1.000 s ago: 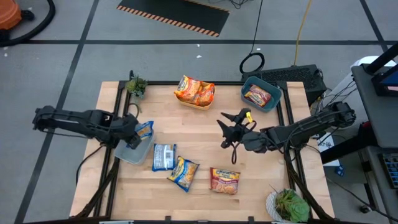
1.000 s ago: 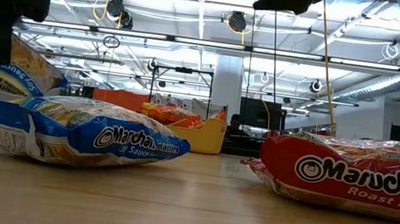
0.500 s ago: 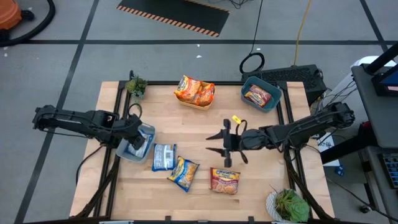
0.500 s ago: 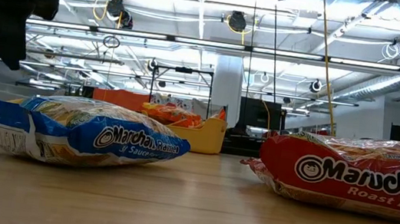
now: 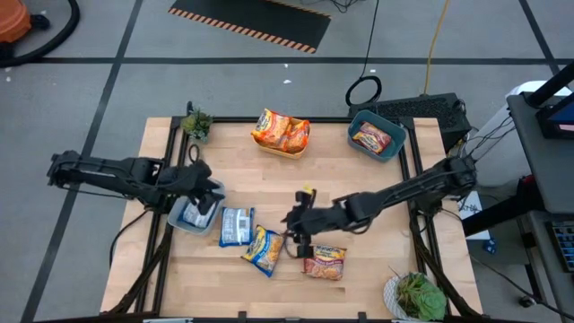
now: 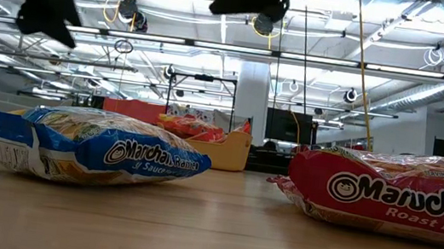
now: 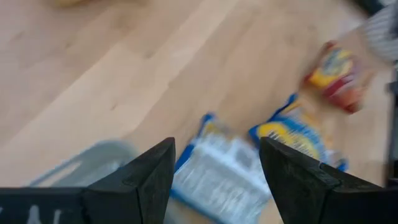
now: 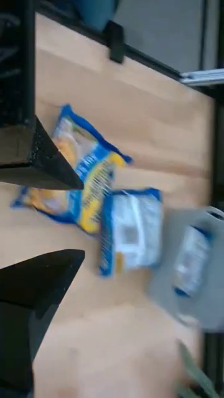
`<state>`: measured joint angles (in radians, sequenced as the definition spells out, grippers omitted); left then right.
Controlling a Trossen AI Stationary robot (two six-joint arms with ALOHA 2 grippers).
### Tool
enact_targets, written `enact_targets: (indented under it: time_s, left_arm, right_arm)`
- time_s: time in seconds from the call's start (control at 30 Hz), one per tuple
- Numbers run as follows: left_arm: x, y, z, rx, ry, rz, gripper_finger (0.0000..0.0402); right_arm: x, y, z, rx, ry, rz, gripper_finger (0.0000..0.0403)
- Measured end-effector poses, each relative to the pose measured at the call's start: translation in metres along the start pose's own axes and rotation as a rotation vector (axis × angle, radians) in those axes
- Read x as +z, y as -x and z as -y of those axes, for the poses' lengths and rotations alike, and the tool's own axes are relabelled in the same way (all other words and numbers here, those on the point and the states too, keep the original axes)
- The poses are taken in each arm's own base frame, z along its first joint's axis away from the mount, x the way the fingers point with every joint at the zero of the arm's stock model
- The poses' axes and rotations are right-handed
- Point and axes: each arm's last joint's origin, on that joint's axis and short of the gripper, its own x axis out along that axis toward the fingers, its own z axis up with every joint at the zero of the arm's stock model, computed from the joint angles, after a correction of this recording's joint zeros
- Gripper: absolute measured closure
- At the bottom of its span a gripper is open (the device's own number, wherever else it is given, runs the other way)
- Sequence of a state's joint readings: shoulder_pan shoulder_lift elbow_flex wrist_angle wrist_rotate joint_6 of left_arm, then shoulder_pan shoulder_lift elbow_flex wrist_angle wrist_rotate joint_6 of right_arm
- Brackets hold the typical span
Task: Sort Maruchan noodles
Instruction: Put the red bag into the blue bin
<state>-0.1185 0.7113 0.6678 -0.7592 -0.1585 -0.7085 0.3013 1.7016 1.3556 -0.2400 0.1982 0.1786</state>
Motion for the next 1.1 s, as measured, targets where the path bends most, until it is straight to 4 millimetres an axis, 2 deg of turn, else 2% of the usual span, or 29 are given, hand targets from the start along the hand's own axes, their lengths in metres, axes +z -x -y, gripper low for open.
enact_targets:
  time_s: [0.1,0.23,0.43,0.63,0.8,0.93,1.1]
  left_arm:
    - [0.004,-0.004,0.009,-0.054,-0.030,0.036,0.0163]
    - [0.001,-0.015,0.025,-0.111,-0.081,0.022,0.0163]
    - [-0.008,-0.035,0.052,-0.185,-0.153,-0.012,0.0163]
    - [-0.010,-0.047,0.069,-0.248,-0.170,0.007,0.0163]
    - [-0.010,-0.048,0.075,-0.294,-0.143,0.026,0.0163]
    - [-0.008,-0.045,0.080,-0.339,-0.116,0.052,0.0163]
    - [-0.011,-0.043,0.085,-0.375,-0.125,0.053,0.0163]
  right_arm:
    - [-0.005,-0.009,-0.011,0.017,-0.022,-0.088,0.0243]
    - [-0.017,-0.008,-0.026,-0.026,-0.064,-0.162,0.0243]
    - [-0.042,0.009,-0.062,-0.030,-0.185,-0.319,0.0231]
    - [-0.059,0.029,-0.106,-0.039,-0.307,-0.297,0.0212]
    - [-0.077,0.046,-0.137,-0.026,-0.449,-0.334,0.0212]
    - [-0.100,0.042,-0.153,-0.072,-0.477,-0.410,0.0214]
    - [-0.123,0.028,-0.157,-0.154,-0.474,-0.521,0.0214]
